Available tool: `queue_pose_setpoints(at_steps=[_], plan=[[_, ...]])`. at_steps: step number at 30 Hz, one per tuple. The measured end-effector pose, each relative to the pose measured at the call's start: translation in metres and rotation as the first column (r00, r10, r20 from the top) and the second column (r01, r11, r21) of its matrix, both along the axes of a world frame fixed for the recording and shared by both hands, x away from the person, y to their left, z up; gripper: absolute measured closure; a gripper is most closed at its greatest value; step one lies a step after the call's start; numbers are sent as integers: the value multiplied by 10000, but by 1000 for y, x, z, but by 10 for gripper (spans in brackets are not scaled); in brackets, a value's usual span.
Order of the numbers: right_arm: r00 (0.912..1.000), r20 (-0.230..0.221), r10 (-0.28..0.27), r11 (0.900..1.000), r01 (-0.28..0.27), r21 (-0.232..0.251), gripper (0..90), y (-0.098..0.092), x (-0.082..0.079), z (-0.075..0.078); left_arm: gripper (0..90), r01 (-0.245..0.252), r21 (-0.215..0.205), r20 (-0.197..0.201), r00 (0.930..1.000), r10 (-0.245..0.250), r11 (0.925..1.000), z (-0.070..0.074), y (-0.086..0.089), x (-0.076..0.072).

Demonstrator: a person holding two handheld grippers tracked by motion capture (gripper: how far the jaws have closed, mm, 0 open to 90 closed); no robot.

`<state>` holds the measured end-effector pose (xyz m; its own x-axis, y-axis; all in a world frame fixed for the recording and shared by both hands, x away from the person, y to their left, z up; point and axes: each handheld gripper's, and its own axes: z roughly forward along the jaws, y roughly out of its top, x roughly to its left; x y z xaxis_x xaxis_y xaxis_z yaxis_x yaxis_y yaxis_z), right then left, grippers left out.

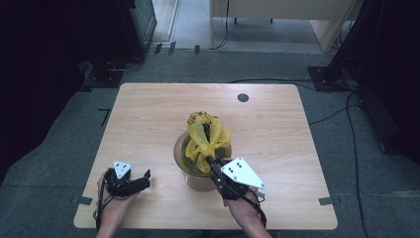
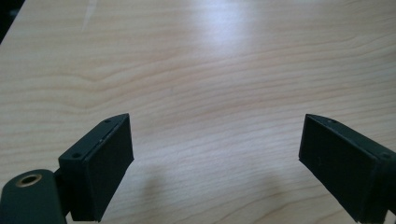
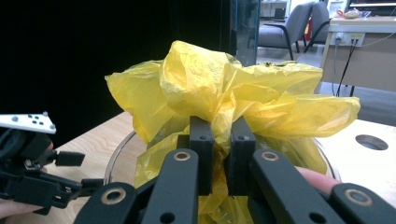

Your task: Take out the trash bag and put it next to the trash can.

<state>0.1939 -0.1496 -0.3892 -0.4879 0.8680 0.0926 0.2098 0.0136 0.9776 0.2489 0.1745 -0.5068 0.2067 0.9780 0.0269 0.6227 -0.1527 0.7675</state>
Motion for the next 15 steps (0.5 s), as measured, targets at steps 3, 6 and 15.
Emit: queue_pose_setpoints(at_steps=[3, 6, 15], plan=[[10000, 73, -35, 10000, 35, 22, 851, 0, -1, 1, 93, 13, 116, -182, 9998, -11, 9999, -5, 1, 1], [9998, 175, -65, 10000, 64, 68, 851, 0, -2, 2, 93, 48, 176, -279, 9996, -43, 9998, -8, 1, 2], [9963, 817, -273, 9996, 270, 56, 851, 1, -7, 6, 93, 231, 104, -521, 9984, -226, 9997, -12, -1, 3]])
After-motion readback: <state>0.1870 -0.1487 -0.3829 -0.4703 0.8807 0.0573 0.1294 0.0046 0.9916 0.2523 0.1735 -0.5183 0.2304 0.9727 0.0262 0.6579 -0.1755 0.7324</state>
